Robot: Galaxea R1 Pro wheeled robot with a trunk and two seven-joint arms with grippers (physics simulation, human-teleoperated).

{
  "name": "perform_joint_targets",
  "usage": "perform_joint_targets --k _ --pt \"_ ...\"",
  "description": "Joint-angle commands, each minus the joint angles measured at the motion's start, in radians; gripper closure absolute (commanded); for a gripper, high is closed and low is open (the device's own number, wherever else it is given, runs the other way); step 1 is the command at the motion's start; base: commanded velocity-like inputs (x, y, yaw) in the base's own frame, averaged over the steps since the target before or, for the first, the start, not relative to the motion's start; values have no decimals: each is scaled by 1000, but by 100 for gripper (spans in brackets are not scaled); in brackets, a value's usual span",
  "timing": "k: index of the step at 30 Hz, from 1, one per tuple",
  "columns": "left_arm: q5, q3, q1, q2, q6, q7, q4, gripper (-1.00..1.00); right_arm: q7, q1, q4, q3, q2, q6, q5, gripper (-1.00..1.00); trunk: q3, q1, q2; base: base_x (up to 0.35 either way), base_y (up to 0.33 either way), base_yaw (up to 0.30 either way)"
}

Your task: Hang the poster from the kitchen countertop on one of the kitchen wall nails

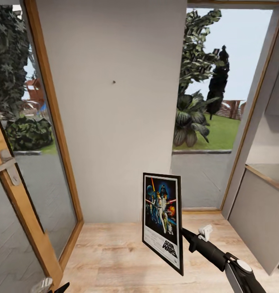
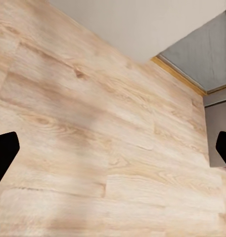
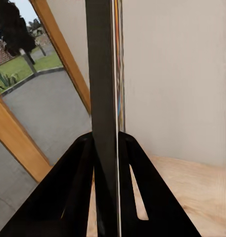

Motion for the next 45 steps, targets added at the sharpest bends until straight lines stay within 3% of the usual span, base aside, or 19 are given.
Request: perform_joint_targets --k 1,13,45 --pt "4 -8 0 0 -9 -1 1 -100 5 -1 2 -1 0 -1 -5 100 0 1 -1 280 21 -182" --pt "4 -8 0 1 -9 -1 1 -100 5 -1 0 0 0 -1 -5 100 1 1 -1 111 5 -36" --pt "4 -8 0 2 -10 -1 1 -100 5 -1 0 -1 0 -1 -6 100 1 1 -1 327 0 39"
